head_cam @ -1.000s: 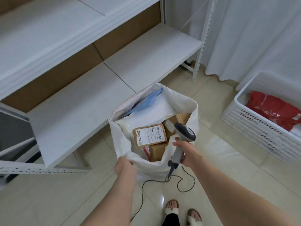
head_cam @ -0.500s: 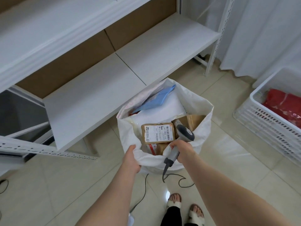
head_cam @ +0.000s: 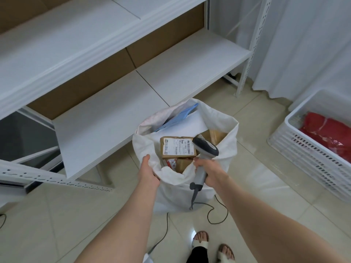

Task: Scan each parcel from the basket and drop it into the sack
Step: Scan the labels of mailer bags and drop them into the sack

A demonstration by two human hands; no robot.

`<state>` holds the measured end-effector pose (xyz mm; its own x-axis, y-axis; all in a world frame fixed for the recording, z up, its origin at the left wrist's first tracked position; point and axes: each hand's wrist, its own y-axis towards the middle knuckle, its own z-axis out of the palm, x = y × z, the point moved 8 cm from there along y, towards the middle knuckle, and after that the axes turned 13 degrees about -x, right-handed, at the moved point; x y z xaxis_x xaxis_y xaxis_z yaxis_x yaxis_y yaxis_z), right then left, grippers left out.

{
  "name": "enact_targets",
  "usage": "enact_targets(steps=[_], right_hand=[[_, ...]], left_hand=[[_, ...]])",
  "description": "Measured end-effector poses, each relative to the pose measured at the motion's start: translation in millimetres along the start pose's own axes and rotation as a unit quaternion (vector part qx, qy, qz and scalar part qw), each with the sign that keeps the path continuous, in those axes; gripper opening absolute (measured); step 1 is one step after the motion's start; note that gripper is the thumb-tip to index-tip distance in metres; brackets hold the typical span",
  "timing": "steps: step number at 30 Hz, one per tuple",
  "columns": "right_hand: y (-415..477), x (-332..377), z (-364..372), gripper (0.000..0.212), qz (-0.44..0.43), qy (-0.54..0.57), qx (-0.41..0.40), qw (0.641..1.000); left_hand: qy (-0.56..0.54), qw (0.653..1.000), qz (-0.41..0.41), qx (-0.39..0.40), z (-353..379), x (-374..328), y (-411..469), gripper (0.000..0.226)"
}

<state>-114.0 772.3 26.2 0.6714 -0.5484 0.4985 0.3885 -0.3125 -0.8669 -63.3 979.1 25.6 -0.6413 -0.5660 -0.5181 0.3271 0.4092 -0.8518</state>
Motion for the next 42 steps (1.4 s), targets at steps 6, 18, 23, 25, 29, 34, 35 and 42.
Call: enact_targets(steps=[6, 18, 23, 25, 29, 34, 35, 42], right_hand=[[-16, 4, -4, 0.024, 0.005, 0.054, 0.037, 0.998], [-7, 53, -46, 0.018, -0.051, -0.013, -0.077, 0.996], [18, 94, -48, 0.018, -0.095, -0.049, -0.114, 0.988], [32, 93, -39, 0.027, -0.088, -0.072, -0.103, 0.988], [63, 86, -11, 0.029, -0.057, -0.092, -0.082, 0.991], [100, 95, 47, 0.036, -0.019, -0.035, -0.042, 0.998], [108, 99, 59, 0.030, -0.023, -0.033, -0.037, 0.998], [159, 85, 101, 0.013, -0.009, -0.087, -0.052, 0.995]], left_hand=[[0.185, 0.977, 0.060, -0.092, -32, 17, 16, 0.045], [0.493, 0.843, 0.168, -0.134, -31, -2, 100, 0.058], [0.514, 0.822, 0.199, -0.144, 15, -30, 28, 0.078], [0.572, 0.769, 0.260, -0.121, 50, -49, 10, 0.086], [0.617, 0.668, 0.406, -0.088, 116, -78, 14, 0.062], [0.650, 0.627, 0.423, -0.077, 179, -105, 59, 0.052], [0.651, 0.637, 0.406, -0.079, 185, -109, 73, 0.052], [0.645, 0.697, 0.308, 0.062, 241, -96, 136, 0.047]])
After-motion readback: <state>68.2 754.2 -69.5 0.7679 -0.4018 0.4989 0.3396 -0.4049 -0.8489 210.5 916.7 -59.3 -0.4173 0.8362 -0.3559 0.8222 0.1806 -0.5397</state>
